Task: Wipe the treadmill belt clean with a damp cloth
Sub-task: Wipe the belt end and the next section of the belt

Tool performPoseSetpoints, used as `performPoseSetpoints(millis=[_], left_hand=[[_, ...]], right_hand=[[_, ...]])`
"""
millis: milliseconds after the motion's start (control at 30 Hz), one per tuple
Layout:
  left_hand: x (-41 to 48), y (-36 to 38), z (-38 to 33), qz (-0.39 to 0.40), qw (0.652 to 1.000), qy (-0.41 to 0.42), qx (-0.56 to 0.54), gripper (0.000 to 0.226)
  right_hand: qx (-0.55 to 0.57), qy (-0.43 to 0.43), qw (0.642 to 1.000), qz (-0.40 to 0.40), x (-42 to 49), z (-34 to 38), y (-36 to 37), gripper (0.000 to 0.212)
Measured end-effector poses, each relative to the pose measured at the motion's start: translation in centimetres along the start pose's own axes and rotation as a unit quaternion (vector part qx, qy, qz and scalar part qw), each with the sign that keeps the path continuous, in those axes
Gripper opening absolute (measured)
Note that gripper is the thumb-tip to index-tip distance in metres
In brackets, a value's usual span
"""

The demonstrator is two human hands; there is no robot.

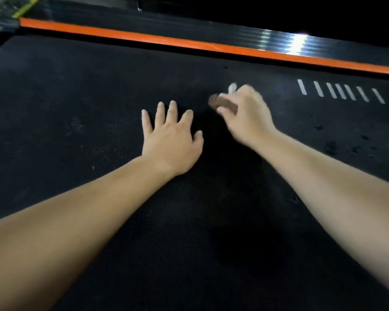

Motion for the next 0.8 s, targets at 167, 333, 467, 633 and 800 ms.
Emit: performPoseSetpoints(millis=[167, 333, 467, 633, 800], left_hand=[[0.2, 1.6, -0.4, -0.017, 0.998, 0.002, 0.056, 0.069], [0.3, 1.6, -0.7, -0.024, 0.998, 0.001, 0.062, 0.069], [0.4, 1.7, -0.7, -0.027, 0.997, 0.002, 0.066, 0.069], [0.3, 1.8, -0.5, -0.028, 0.997, 0.003, 0.066, 0.069], [0.4, 1.9, -0.6, -0.035, 0.997, 0.004, 0.071, 0.068]], right_hand=[[0.033, -0.110, 0.993, 0.029, 1.1, -1.7, -0.6, 0.024], [-0.017, 0.099, 0.994, -0.050, 7.9, -5.8, 0.5, 0.022], [0.040, -0.088, 0.995, 0.013, 7.1, 0.5, 2.3, 0.023], [0.033, -0.005, 0.999, -0.015, 10.5, -3.8, 1.3, 0.023], [0.018, -0.005, 1.000, 0.008, 10.3, -3.0, 2.4, 0.017]])
Point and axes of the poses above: each hand's wrist, its own x-axis towards the middle knuckle, its own y-axis out of the palm, z = x × y, the point moved 2 cm from there along x, towards the middle knuckle, and after that the axes turned 8 degrees about -y, right-handed, at the moved point
